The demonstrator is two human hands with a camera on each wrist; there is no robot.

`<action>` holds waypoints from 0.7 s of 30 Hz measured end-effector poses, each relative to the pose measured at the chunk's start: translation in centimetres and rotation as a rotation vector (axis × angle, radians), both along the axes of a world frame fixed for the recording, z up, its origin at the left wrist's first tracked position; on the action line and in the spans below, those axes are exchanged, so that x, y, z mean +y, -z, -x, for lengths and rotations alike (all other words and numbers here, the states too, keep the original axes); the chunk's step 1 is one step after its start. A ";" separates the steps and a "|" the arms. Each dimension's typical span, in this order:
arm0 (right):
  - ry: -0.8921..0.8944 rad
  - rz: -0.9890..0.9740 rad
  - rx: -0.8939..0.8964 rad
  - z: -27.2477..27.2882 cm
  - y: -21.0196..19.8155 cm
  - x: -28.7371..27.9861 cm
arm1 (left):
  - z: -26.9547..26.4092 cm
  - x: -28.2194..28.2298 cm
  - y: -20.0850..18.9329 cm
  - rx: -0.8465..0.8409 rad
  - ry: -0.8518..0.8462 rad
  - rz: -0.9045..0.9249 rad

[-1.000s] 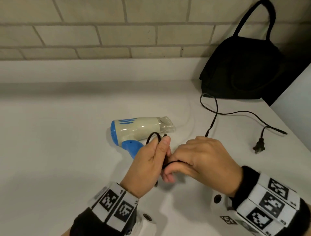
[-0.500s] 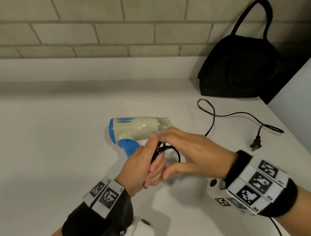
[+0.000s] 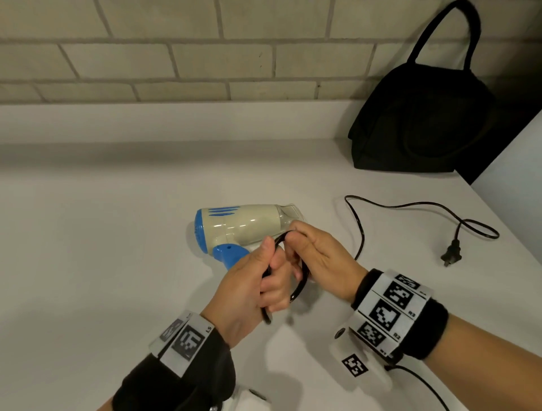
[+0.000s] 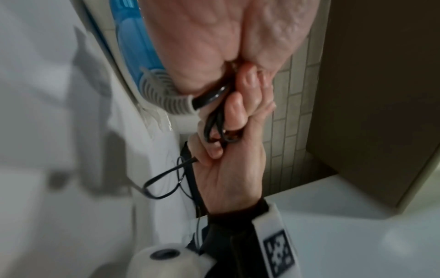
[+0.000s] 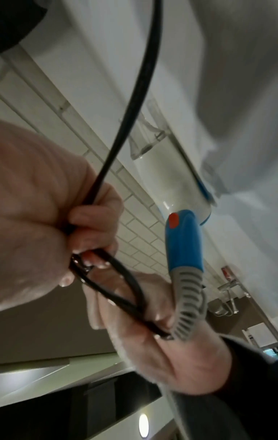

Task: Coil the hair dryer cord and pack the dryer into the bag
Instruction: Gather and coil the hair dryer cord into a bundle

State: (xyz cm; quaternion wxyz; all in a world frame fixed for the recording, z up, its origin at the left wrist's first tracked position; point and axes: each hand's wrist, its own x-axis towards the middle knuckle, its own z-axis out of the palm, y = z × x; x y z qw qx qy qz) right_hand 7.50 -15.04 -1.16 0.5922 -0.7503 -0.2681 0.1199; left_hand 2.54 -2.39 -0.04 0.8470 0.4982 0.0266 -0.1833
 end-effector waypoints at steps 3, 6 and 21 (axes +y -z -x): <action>-0.030 -0.031 0.128 0.1 -0.9 -0.4 | -0.3 0.2 -0.3 -0.002 -0.034 0.058; 0.012 -0.029 0.081 0.1 -0.8 -0.5 | -0.2 0.0 0.0 0.011 -0.046 0.060; 0.110 0.166 -0.341 0.9 1.1 0.0 | 0.7 0.1 -0.3 0.069 -0.100 -0.005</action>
